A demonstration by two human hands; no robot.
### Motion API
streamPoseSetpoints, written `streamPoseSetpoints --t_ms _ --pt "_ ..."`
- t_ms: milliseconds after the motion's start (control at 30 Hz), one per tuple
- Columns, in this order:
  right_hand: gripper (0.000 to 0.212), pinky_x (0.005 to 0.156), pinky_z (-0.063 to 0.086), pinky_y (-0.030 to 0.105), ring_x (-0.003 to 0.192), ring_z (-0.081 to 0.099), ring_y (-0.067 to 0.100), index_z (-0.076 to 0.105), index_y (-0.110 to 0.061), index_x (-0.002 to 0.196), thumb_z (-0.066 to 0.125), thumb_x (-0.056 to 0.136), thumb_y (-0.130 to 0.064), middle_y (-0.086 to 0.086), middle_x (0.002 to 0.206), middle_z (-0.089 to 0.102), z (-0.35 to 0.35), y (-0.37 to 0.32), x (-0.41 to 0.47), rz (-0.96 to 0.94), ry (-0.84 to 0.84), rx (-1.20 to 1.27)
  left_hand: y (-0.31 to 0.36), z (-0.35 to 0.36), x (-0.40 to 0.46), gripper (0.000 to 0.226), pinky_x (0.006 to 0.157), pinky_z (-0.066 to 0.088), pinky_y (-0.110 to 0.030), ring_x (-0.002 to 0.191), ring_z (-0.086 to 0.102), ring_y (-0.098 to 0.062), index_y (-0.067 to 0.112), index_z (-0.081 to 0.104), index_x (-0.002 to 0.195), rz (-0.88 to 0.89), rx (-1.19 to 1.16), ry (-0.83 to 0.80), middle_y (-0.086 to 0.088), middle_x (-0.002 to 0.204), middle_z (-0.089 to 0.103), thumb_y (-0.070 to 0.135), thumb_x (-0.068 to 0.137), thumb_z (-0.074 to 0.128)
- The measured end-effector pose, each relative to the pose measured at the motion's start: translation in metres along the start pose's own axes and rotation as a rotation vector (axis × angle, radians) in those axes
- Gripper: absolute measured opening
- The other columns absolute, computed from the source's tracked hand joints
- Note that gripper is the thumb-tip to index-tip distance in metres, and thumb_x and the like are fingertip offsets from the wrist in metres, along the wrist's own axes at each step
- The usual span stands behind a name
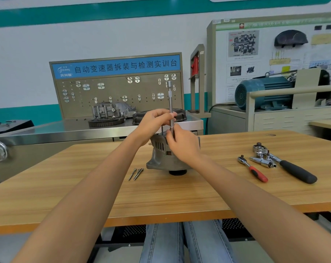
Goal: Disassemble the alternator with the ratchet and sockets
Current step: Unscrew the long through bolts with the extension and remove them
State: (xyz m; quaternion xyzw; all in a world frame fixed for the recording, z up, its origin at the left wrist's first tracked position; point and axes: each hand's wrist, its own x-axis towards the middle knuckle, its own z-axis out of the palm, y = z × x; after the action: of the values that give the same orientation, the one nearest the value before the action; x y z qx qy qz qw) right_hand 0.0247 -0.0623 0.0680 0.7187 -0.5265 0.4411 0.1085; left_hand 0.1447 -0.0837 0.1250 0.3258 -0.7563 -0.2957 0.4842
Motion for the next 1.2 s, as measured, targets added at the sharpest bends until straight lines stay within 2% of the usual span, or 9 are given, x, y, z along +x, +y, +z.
streamPoseSetpoints --t_ms 100,200,500,600,767,867,967,1033,1200 --pt "0.023 0.055 0.039 0.029 0.065 0.055 0.016 0.051 -0.012 0.097 0.038 0.1 -0.03 -0.003 0.068 0.053 -0.0003 -0.0006 -0.0006 0.003 0.002 0.013 -0.0005 -0.0011 -0.0009 0.012 0.088 0.048 -0.021 0.09 0.065 -0.007 0.023 0.073 0.085 0.005 0.019 0.002 0.001 0.091 0.072 0.024 0.091 0.063" --pt "0.02 0.059 0.044 0.031 0.066 0.056 0.017 0.052 -0.012 0.096 0.04 0.098 -0.029 -0.002 0.069 0.055 -0.0015 -0.0014 -0.0007 -0.001 -0.012 0.034 -0.0022 -0.0001 0.0007 0.013 0.081 0.048 -0.02 0.073 0.063 0.002 0.022 0.067 0.075 -0.002 0.012 0.025 0.014 0.071 0.067 0.024 0.088 0.067" --pt "0.018 0.058 0.043 0.028 0.065 0.054 0.013 0.046 -0.018 0.089 0.041 0.098 -0.032 -0.006 0.068 0.051 -0.0008 -0.0009 -0.0017 -0.002 -0.006 0.043 -0.0043 0.0054 0.0029 0.024 0.052 0.04 -0.006 0.049 0.048 0.007 0.019 0.054 0.069 0.008 0.051 0.093 0.008 0.063 0.052 0.025 0.085 0.071" --pt "0.027 0.057 0.042 0.027 0.066 0.055 0.013 0.052 -0.013 0.096 0.036 0.101 -0.035 -0.003 0.072 0.055 -0.0004 -0.001 -0.0015 -0.006 0.011 0.038 -0.0034 0.0049 0.0015 0.022 0.057 0.041 -0.006 0.053 0.051 0.008 0.019 0.057 0.071 0.011 0.052 0.078 0.014 0.059 0.055 0.028 0.088 0.068" --pt "0.027 0.06 0.046 0.03 0.067 0.057 0.015 0.053 -0.012 0.099 0.035 0.101 -0.031 -0.004 0.07 0.054 -0.0018 -0.0009 -0.0002 -0.009 0.002 0.028 0.0009 0.0016 0.0002 0.02 0.087 0.047 -0.019 0.078 0.064 0.002 0.024 0.07 0.088 -0.006 0.014 0.009 0.007 0.085 0.069 0.02 0.096 0.052" --pt "0.024 0.059 0.045 0.03 0.065 0.054 0.014 0.052 -0.014 0.095 0.036 0.101 -0.031 -0.007 0.066 0.05 -0.0008 -0.0017 -0.0002 0.005 0.008 0.033 0.0016 0.0011 -0.0009 0.021 0.08 0.047 -0.011 0.079 0.065 0.004 0.025 0.072 0.089 0.005 -0.009 0.003 0.009 0.085 0.071 0.017 0.094 0.054" --pt "0.021 0.057 0.041 0.03 0.064 0.053 0.014 0.048 -0.016 0.089 0.038 0.1 -0.031 -0.008 0.063 0.047 -0.0004 -0.0024 0.0 0.034 0.006 0.049 0.0 0.0002 -0.001 0.012 0.08 0.049 -0.014 0.081 0.065 0.0 0.023 0.072 0.086 0.01 -0.005 0.013 0.006 0.086 0.07 0.021 0.092 0.061" --pt "0.021 0.059 0.043 0.03 0.065 0.054 0.015 0.049 -0.015 0.091 0.039 0.1 -0.032 -0.006 0.066 0.05 -0.0007 -0.0026 0.0002 0.038 -0.003 0.05 -0.0012 0.0009 -0.0002 0.01 0.081 0.049 -0.017 0.078 0.064 -0.002 0.019 0.068 0.081 0.006 -0.007 0.038 0.005 0.081 0.067 0.023 0.09 0.065" --pt "0.025 0.058 0.041 0.027 0.067 0.053 0.014 0.053 -0.011 0.1 0.039 0.1 -0.032 -0.003 0.073 0.052 0.0006 -0.0017 -0.0006 0.021 0.008 -0.002 -0.0029 0.0045 0.0007 0.016 0.067 0.046 -0.009 0.069 0.059 0.001 0.019 0.06 0.076 0.008 0.007 0.072 0.009 0.071 0.061 0.025 0.088 0.068"
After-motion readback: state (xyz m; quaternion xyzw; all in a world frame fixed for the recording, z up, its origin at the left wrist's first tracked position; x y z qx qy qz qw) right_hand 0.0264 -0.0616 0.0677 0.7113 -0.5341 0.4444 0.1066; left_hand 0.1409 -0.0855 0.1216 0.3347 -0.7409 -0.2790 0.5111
